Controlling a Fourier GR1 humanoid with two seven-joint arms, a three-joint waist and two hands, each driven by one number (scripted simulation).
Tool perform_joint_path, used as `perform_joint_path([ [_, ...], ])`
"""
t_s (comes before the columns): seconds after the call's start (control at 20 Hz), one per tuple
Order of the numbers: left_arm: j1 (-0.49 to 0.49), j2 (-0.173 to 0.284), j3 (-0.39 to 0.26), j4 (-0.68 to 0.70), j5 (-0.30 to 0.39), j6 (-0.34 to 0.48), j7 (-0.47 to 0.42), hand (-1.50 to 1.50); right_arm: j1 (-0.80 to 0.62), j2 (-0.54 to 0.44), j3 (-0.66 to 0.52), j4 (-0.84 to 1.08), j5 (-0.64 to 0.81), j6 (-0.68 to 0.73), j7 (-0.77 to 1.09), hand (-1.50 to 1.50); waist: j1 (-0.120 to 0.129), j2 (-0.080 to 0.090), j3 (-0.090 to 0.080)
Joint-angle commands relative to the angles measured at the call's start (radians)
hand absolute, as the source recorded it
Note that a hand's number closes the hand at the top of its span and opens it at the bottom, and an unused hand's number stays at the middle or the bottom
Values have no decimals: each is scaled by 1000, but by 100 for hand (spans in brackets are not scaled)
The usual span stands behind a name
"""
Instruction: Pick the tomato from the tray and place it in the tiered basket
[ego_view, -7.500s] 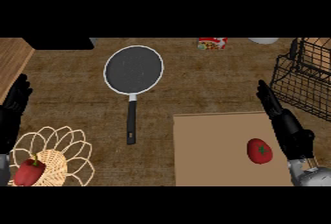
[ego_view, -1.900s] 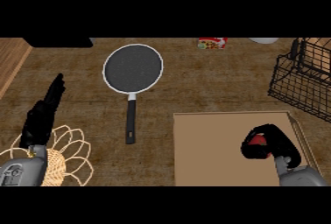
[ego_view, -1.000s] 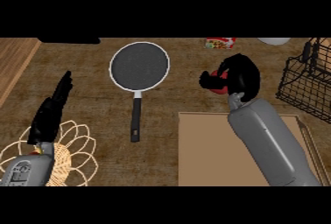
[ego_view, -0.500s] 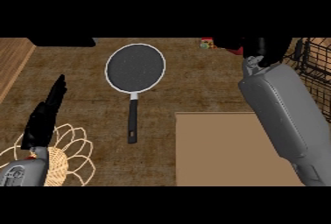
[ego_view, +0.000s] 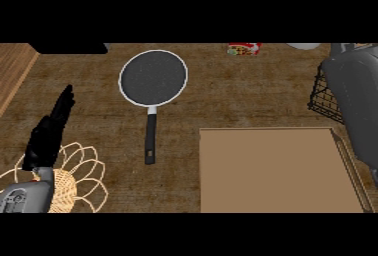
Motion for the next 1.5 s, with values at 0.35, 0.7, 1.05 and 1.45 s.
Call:
perform_joint_path([
  [0.35, -7, -6, 0, -12, -3, -18, 18, 0, -17, -139, -30, 259, 89, 17, -172, 150, 13, 4, 0],
  [0.7, -21, -31, -14, -5, -17, -3, 18, 0, -31, -263, -27, 442, 195, 23, -233, 150, 16, 7, 0],
  [1.05, -32, -12, 13, -49, -3, -20, 67, 0, 4, -370, -120, 498, 115, 33, -464, 150, 10, 3, 1],
  [1.45, -13, -43, -6, 3, -36, 1, 0, 0, 82, -305, -206, 601, 20, -28, -594, 150, 6, 4, 1],
])
